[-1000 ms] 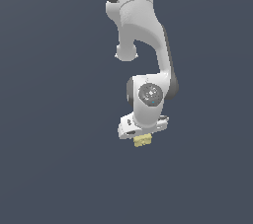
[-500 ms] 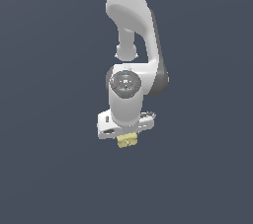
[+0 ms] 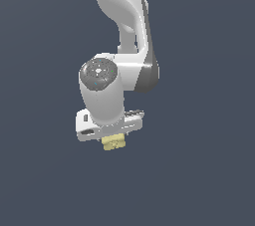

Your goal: Pick up the object and move it to a goal position.

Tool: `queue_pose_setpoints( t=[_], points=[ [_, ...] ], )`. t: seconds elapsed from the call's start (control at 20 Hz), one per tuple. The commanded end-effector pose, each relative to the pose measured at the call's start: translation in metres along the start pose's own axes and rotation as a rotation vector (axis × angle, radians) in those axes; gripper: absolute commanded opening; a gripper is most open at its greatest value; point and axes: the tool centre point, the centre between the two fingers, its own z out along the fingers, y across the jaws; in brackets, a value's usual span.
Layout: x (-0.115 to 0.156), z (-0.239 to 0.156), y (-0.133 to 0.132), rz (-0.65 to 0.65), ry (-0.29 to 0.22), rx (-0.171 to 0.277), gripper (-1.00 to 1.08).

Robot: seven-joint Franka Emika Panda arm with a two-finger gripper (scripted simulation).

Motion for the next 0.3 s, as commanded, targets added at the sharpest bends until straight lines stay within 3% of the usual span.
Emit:
queue_pose_setpoints(
  t=[0.0,0.25],
  points=[
    [0.0013,-0.0047,0.0049,-0.001,-0.001,0.001,-1.00],
    [0.0025,-0.0058,0.0063,-0.001,-0.001,0.001,-1.00]
  ],
)
